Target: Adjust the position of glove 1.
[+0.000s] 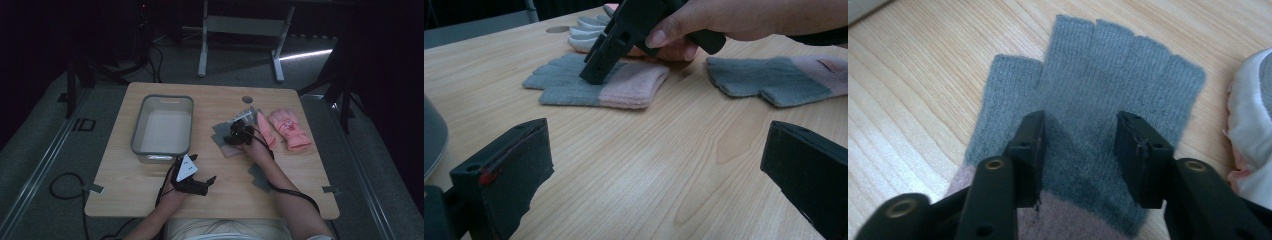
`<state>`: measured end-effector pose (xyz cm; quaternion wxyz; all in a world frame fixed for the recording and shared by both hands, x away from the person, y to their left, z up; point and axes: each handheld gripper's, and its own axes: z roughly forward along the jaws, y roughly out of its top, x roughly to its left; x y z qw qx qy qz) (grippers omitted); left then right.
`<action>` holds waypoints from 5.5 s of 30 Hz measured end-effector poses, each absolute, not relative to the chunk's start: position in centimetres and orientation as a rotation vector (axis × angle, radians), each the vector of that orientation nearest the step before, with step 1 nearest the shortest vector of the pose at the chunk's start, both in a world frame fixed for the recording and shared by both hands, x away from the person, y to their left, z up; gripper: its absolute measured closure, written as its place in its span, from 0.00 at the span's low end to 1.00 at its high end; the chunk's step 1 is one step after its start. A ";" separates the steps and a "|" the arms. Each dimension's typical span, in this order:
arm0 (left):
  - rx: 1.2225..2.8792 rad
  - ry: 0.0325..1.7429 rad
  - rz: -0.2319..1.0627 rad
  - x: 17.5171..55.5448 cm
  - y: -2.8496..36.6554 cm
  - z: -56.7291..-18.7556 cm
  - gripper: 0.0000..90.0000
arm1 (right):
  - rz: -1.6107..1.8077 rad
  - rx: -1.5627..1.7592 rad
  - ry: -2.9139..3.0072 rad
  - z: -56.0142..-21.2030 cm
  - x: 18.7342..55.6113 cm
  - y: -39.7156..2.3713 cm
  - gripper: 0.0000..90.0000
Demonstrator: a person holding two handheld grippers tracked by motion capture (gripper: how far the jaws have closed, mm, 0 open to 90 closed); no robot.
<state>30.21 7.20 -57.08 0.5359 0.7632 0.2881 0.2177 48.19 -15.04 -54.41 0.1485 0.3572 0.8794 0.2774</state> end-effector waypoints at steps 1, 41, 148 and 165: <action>1.817 0.686 0.517 30.2 7.2 -57.1 0.00 | 0.798 1.026 2.530 -54.4 48.2 -15.0 0.66; 1.815 0.697 0.516 30.3 7.3 -57.1 0.00 | 0.936 1.439 2.305 -52.6 36.2 -14.9 0.94; 1.808 0.708 0.518 30.3 7.3 -57.1 0.00 | 0.820 1.697 1.985 -53.0 32.7 -31.7 0.93; 1.809 0.708 0.516 30.3 7.3 -57.1 0.00 | 0.787 1.642 2.047 -53.4 33.5 -32.3 0.79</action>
